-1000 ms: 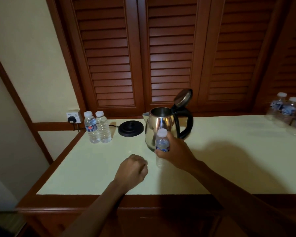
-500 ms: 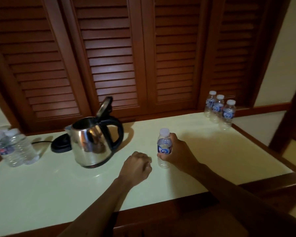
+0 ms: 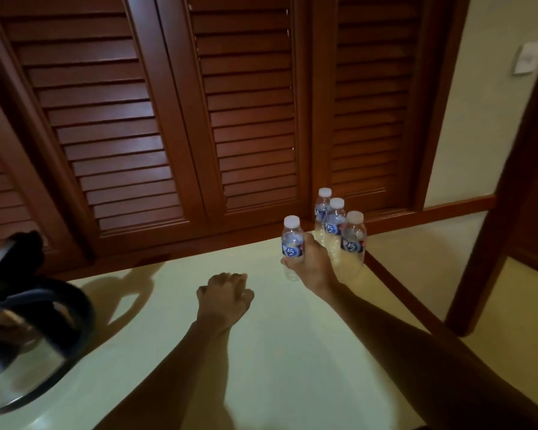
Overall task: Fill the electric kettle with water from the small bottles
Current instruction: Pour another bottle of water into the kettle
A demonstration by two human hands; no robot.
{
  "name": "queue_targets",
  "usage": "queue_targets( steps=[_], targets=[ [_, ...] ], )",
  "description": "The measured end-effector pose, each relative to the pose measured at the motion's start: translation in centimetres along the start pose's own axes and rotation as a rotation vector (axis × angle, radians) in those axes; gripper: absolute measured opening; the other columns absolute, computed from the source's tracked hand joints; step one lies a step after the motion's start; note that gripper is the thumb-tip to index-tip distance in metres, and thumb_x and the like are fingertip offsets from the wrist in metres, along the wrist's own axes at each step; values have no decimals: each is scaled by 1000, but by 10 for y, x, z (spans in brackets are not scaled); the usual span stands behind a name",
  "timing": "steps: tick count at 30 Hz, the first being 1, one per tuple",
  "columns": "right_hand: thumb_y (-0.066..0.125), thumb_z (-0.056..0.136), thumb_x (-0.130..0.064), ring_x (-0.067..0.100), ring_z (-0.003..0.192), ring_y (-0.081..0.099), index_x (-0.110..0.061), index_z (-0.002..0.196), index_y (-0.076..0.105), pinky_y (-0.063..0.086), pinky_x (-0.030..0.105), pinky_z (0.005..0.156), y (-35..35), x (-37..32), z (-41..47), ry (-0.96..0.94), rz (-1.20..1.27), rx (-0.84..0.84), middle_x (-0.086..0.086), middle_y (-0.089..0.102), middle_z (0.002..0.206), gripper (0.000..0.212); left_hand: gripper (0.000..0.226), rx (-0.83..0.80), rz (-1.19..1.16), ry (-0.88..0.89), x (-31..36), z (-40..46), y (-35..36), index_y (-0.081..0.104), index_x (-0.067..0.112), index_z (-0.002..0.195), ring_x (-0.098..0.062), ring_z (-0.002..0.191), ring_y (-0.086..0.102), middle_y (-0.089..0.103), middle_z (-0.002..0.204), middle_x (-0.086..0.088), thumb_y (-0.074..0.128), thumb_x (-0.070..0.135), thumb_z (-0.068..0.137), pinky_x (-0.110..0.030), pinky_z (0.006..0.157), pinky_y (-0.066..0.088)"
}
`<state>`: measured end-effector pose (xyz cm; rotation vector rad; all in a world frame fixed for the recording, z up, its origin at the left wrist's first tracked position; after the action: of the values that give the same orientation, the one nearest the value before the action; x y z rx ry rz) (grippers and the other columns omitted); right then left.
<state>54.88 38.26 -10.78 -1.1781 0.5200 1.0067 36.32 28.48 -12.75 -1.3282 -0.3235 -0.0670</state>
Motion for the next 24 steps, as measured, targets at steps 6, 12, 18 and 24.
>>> queue_targets(
  steps=[6, 12, 18, 24],
  targets=[
    [78, 76, -23, 24, 99, 61, -11, 113, 53, 47, 29, 80, 28, 47, 50, 116, -7, 86, 8, 64, 110, 46, 49, 35, -53, -97, -10, 12, 17, 48, 39, 138, -17, 139, 33, 43, 148, 4, 48, 54, 91, -46, 112, 26],
    [77, 77, -27, 28, 99, 62, -9, 112, 53, 45, 30, 79, 42, 54, 73, 167, -93, 94, 11, 64, 112, 46, 49, 41, -41, -94, -9, 11, 16, 47, 39, 140, -16, 141, 30, 41, 150, 4, 47, 53, 93, -45, 113, 24],
    [81, 73, -20, 29, 99, 62, -8, 111, 57, 49, 33, 81, 46, 57, 91, 211, -26, 137, 12, 66, 108, 46, 49, 44, -41, -99, -6, 10, 13, 46, 39, 141, -15, 141, 30, 41, 150, 5, 47, 53, 94, -44, 114, 24],
    [82, 71, -22, 27, 97, 64, -11, 109, 61, 51, 34, 82, 50, 62, 102, 217, -10, 135, 9, 68, 105, 45, 51, 23, -25, -98, -7, 11, 13, 44, 39, 142, -15, 142, 29, 39, 152, 5, 44, 55, 94, -45, 114, 24]
  ],
)
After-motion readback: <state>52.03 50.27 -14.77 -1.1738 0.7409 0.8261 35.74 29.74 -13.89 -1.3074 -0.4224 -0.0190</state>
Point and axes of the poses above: each hand's wrist, its own z-axis towards the middle knuckle, its own y-axis out of the palm, x = y × z, the point moved 2 cm from there along z, towards the middle knuckle
